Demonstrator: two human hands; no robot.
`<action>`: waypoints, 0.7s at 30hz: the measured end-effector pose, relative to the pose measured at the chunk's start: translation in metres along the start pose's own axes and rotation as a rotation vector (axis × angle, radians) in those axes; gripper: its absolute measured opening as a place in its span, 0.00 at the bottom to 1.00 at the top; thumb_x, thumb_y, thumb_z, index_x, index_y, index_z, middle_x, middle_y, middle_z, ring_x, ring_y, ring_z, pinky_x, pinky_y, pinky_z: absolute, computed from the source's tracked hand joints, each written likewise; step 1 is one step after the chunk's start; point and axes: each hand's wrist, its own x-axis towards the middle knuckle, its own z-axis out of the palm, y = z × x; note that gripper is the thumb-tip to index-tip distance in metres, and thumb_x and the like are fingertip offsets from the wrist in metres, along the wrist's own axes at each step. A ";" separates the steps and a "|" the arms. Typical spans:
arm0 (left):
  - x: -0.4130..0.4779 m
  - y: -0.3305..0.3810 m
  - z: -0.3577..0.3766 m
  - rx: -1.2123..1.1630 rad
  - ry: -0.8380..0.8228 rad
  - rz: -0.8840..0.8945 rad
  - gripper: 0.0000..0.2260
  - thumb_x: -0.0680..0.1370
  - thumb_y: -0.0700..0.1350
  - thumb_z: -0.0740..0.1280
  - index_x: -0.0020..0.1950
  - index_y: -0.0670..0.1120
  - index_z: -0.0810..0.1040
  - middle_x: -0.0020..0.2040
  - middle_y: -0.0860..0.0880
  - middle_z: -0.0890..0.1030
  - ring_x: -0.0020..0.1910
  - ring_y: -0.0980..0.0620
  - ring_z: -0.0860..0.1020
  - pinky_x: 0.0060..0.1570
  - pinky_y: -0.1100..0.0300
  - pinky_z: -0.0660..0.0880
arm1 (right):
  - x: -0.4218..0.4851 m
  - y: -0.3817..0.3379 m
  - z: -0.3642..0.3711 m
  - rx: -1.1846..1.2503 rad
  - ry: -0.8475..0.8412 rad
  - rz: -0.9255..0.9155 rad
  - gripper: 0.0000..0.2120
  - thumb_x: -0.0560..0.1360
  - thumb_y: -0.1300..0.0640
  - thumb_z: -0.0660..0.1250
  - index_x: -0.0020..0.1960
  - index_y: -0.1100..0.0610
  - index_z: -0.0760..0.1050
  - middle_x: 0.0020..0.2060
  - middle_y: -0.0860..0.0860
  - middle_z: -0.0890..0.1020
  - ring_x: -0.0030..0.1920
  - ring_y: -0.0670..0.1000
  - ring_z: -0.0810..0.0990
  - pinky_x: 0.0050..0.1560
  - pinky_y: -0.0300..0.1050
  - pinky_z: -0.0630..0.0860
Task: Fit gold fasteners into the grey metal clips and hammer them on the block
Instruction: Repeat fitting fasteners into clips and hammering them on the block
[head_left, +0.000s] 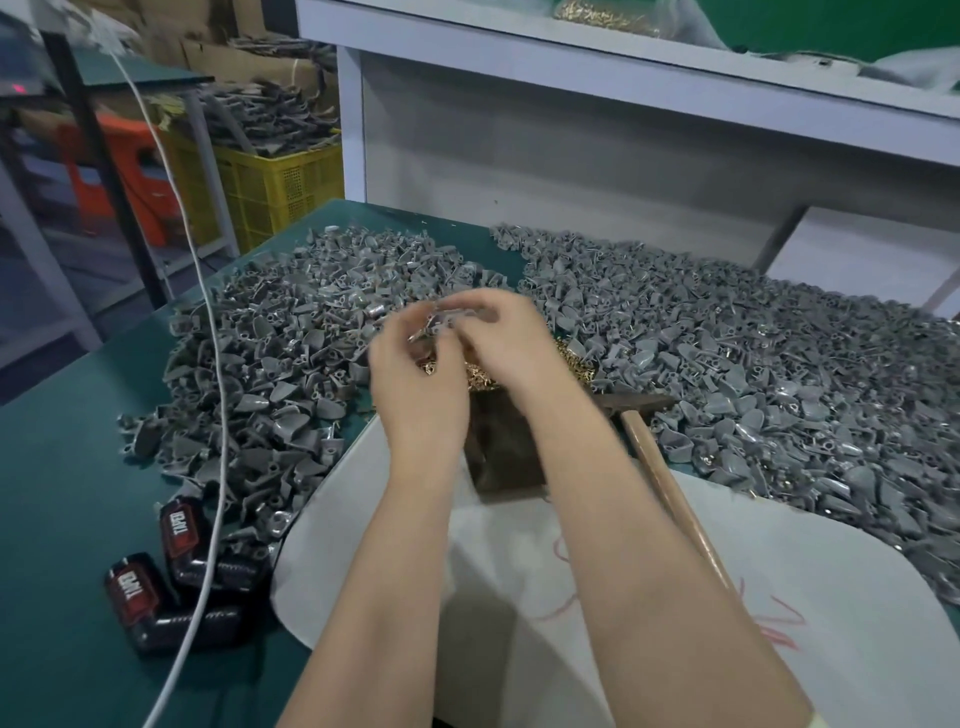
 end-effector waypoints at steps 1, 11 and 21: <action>-0.002 -0.001 0.003 0.047 -0.089 0.019 0.10 0.77 0.37 0.64 0.57 0.46 0.77 0.54 0.48 0.80 0.47 0.57 0.77 0.49 0.68 0.72 | -0.002 0.000 -0.006 0.064 0.032 0.027 0.13 0.78 0.66 0.60 0.61 0.63 0.76 0.58 0.61 0.79 0.54 0.56 0.78 0.54 0.43 0.73; -0.018 -0.006 0.016 0.050 -0.364 0.020 0.08 0.75 0.37 0.69 0.46 0.50 0.76 0.43 0.53 0.81 0.44 0.57 0.80 0.46 0.69 0.75 | -0.037 0.041 -0.058 0.097 0.065 0.069 0.06 0.77 0.63 0.65 0.52 0.66 0.75 0.45 0.64 0.82 0.37 0.51 0.79 0.42 0.43 0.78; -0.002 -0.011 0.005 -0.212 0.076 -0.197 0.02 0.76 0.39 0.68 0.46 0.45 0.77 0.46 0.45 0.81 0.46 0.52 0.78 0.53 0.59 0.75 | 0.025 0.052 -0.015 -0.824 0.112 0.243 0.11 0.74 0.51 0.67 0.52 0.56 0.77 0.53 0.53 0.81 0.54 0.57 0.79 0.57 0.51 0.72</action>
